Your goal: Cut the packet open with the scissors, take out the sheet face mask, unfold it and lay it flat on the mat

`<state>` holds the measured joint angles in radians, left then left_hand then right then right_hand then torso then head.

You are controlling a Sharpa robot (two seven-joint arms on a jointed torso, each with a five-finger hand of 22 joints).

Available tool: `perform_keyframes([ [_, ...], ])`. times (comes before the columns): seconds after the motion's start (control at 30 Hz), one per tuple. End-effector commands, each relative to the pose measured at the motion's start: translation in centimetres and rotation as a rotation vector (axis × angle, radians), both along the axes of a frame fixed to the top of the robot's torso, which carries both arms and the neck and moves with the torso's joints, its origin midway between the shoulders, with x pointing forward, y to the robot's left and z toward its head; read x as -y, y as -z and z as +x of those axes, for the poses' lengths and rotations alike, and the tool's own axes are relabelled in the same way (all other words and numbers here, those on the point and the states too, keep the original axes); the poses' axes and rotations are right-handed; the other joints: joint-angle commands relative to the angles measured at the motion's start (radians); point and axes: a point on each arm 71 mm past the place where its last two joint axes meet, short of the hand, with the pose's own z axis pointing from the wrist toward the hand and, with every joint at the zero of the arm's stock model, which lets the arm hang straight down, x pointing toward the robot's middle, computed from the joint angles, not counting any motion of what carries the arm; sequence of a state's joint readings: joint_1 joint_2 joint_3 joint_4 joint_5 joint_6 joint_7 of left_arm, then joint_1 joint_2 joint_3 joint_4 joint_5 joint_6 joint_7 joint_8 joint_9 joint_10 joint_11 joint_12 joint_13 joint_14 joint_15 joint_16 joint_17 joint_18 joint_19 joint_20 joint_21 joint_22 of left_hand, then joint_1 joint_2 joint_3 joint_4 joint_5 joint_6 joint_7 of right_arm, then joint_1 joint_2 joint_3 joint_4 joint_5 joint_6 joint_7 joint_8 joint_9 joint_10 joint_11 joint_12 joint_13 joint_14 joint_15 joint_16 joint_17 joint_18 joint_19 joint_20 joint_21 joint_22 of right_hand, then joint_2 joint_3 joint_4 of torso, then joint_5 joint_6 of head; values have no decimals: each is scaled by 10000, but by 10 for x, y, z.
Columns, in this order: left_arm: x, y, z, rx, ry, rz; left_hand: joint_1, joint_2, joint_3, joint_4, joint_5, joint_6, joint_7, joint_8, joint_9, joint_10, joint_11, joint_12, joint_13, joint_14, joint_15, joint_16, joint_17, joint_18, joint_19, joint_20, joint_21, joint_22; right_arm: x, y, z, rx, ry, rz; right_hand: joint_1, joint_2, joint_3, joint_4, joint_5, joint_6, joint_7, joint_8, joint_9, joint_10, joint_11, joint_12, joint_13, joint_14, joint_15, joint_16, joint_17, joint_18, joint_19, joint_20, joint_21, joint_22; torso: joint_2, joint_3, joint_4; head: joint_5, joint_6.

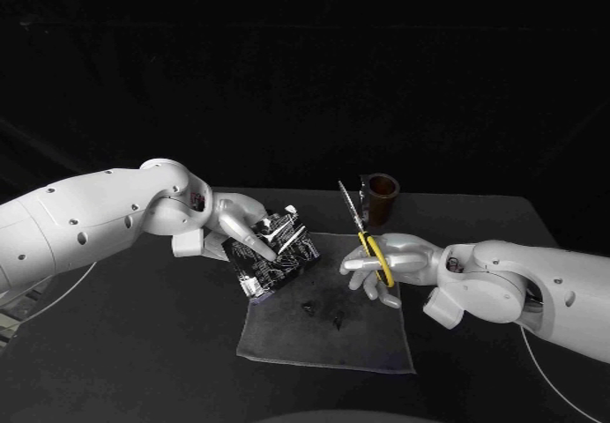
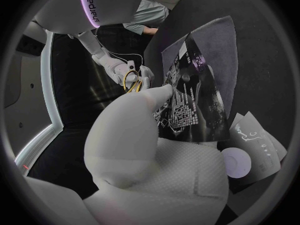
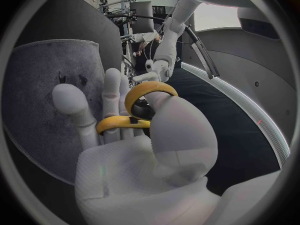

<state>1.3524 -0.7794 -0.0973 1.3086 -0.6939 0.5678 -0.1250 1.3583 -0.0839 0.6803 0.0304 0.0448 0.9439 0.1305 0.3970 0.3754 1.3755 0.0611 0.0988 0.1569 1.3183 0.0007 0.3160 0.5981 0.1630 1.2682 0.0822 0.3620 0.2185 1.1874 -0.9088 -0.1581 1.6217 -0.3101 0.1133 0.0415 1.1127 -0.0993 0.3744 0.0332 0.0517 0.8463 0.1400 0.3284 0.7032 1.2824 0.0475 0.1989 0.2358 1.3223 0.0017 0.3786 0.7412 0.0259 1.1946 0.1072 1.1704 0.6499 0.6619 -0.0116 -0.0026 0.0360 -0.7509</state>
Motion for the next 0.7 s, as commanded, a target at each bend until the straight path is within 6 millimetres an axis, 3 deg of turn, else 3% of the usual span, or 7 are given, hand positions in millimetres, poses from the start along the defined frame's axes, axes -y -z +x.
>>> perform_keyframes([
  [0.03, 4, -4, 7, 2500, 208, 299, 74, -21, -4, -1, 32, 8, 19, -53, 1885, -64, -3, -66, -8, -72, 8, -47, 15, 121, -76, 16, -28, 20, 0, -2, -1, 91, -12, 328, 82, 21, 62, 1, -33, 72, 7, -53, -10, 245, 152, -41, -12, 51, -42, -30, 3, 1244, 0, -62, -49, -5, -1, -9, -5, 15, -21],
  [0.33, 11, 3, 13, 4759, 1580, 1690, 147, -28, -54, 36, 30, 34, -25, -120, 1856, -134, -11, -97, -11, -182, 26, -66, 46, 105, -219, 30, -17, 53, 3, -2, -1, 86, 68, 294, 84, 52, 102, 14, -33, 108, -1, -68, -27, 288, 145, -89, -40, 70, -49, -56, 7, 1245, 2, -68, -58, -12, 5, -16, -6, 14, -35],
  [0.7, 18, 16, 18, 5050, 2943, 2742, 802, -65, -859, -146, 38, 358, 10, -520, 1551, -446, 47, -130, 35, -981, 163, -28, 245, -66, -1216, 25, 472, 606, 5, -1, 0, 71, 146, 224, 65, 81, 130, 41, -34, 134, -3, -83, -43, 324, 144, -131, -64, 84, -51, -79, 10, 1244, 6, -72, -64, -11, 6, -18, -1, -21, -105],
])
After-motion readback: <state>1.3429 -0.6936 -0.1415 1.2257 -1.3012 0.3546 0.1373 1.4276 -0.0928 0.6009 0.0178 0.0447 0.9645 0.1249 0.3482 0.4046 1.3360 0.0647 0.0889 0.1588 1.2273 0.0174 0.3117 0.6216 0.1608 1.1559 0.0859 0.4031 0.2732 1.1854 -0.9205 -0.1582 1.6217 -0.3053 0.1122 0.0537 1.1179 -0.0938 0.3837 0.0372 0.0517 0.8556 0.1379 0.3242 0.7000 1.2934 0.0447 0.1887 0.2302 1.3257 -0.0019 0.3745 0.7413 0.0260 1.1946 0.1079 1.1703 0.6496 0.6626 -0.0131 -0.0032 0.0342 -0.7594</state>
